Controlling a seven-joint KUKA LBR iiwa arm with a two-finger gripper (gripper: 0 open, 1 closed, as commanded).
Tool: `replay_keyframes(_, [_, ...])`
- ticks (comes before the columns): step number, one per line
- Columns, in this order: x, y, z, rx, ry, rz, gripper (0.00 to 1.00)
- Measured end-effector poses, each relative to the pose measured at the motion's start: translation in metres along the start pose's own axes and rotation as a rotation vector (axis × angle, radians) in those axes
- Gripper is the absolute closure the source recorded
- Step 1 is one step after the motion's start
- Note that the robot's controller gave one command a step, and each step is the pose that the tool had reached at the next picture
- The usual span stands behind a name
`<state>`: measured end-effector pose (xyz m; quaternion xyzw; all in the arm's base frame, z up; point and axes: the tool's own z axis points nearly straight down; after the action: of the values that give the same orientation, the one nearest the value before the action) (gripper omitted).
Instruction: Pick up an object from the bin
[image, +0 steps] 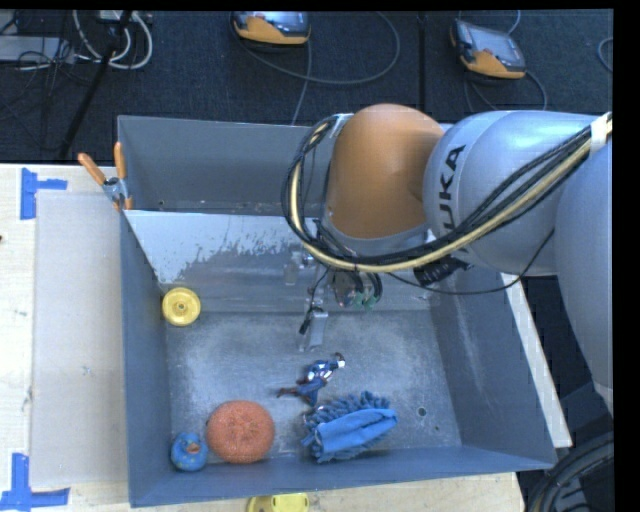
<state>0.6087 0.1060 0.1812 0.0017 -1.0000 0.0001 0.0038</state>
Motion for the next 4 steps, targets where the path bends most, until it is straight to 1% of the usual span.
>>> replay_keyframes(1, [-0.002, 0.0, -0.005, -0.001, -0.007, 0.002, 0.0])
replay_keyframes(2, [0.044, -0.008, 0.017, 0.0, -0.01, -0.043, 0.0])
replay_keyframes(3, [0.058, -0.022, 0.036, 0.001, -0.004, -0.155, 0.0])
replay_keyframes(4, [0.094, -0.022, 0.069, 0.0, -0.008, -0.172, 0.0])
